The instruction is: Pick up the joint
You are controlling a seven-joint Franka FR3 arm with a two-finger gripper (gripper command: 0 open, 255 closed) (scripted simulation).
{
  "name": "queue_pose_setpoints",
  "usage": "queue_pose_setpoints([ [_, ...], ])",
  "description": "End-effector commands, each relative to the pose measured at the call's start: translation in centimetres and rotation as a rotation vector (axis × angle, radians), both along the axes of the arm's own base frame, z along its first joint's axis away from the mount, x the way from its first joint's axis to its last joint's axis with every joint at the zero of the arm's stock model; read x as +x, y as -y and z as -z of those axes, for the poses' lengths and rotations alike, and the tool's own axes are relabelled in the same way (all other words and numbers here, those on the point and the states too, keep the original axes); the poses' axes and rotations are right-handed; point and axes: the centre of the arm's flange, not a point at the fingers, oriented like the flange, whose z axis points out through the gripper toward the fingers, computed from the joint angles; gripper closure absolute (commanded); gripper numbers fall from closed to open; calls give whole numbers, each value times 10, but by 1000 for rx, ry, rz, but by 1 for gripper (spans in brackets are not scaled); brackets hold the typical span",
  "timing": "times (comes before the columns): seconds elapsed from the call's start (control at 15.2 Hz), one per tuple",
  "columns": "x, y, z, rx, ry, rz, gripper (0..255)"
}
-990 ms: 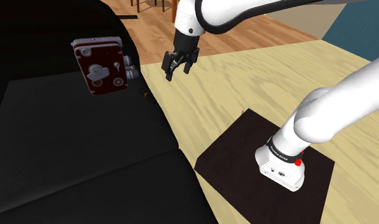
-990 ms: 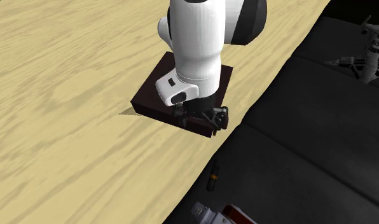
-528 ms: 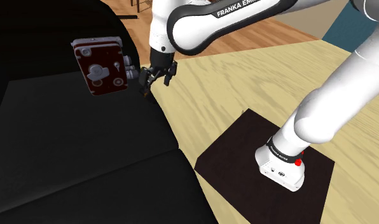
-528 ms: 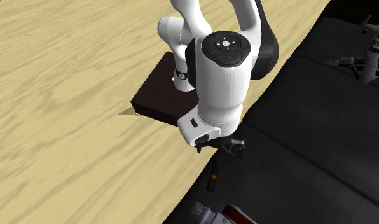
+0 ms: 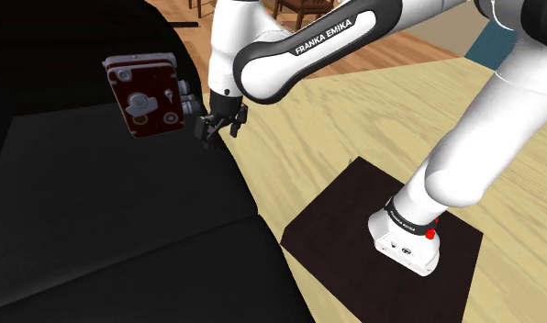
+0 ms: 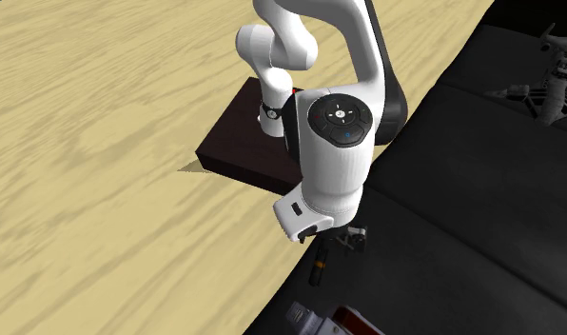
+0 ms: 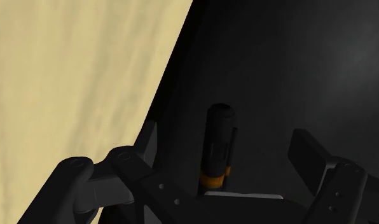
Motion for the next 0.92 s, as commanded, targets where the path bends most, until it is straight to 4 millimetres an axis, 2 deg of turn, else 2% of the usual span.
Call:
queue_pose_setpoints([
  [0.0, 1, -1, 8, 0, 0, 0, 0],
  [0.07, 1, -1, 8, 0, 0, 0, 0],
  [0.13, 0, -1, 9, 0, 0, 0, 255],
  [0.73, 1, -1, 8, 0, 0, 0, 255],
  [0.86, 1, -1, -2, 0, 0, 0, 255],
])
